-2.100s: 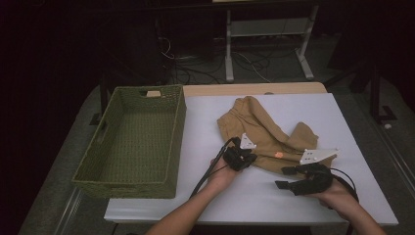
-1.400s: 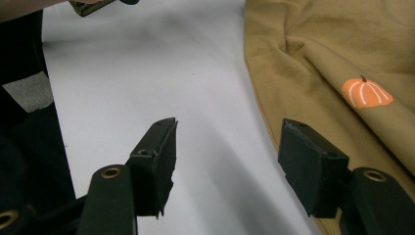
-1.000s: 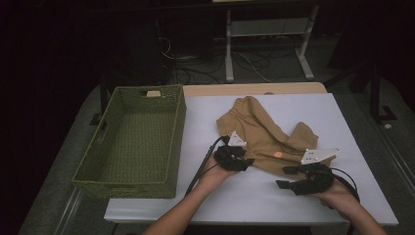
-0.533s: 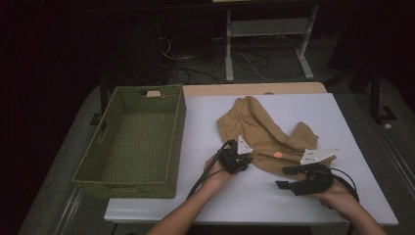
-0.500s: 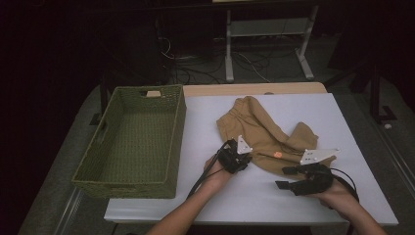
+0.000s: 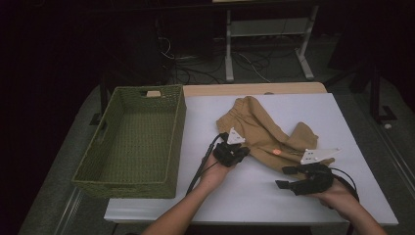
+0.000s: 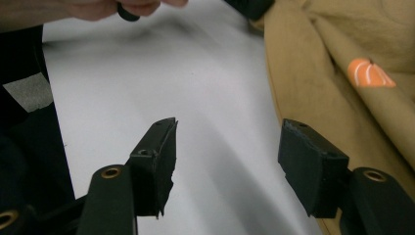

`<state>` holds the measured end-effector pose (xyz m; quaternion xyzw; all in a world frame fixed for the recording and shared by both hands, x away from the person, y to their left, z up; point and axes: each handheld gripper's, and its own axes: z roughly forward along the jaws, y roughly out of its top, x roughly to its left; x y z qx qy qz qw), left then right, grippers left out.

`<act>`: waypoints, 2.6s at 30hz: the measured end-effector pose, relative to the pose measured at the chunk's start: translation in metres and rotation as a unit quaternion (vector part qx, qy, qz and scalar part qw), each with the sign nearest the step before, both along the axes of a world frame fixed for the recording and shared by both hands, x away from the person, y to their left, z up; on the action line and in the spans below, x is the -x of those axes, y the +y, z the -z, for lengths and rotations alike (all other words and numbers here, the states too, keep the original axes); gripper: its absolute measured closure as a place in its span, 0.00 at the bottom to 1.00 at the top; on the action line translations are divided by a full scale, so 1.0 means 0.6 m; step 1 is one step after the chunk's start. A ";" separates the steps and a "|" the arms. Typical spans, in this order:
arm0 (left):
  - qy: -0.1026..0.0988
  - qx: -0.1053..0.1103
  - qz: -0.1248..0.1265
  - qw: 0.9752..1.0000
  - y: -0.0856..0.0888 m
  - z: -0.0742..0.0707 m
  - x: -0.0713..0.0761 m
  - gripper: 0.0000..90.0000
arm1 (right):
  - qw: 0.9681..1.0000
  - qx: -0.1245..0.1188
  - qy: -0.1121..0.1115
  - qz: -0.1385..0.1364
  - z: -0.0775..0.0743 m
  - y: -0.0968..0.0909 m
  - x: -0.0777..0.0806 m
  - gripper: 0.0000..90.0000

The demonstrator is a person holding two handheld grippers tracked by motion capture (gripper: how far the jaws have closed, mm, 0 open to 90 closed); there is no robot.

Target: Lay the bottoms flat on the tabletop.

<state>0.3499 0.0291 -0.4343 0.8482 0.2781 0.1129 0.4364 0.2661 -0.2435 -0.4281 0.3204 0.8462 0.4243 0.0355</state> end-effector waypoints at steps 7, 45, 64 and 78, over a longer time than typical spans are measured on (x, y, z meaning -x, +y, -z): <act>-0.003 0.033 -0.022 0.999 0.020 -0.022 -0.010 0.96 | 1.000 -0.002 -0.004 -0.002 -0.003 0.002 0.002 0.44; -0.007 0.065 -0.115 0.991 0.049 -0.061 -0.133 0.96 | 1.000 -0.006 -0.010 -0.005 -0.006 0.003 0.005 0.44; 0.010 0.043 -0.141 0.989 0.040 -0.041 -0.196 0.95 | 1.000 -0.004 -0.008 -0.005 -0.005 0.002 0.005 0.44; 0.011 0.050 -0.156 0.986 0.067 -0.069 -0.151 0.56 | 1.000 -0.004 -0.008 -0.004 -0.004 0.003 0.006 0.44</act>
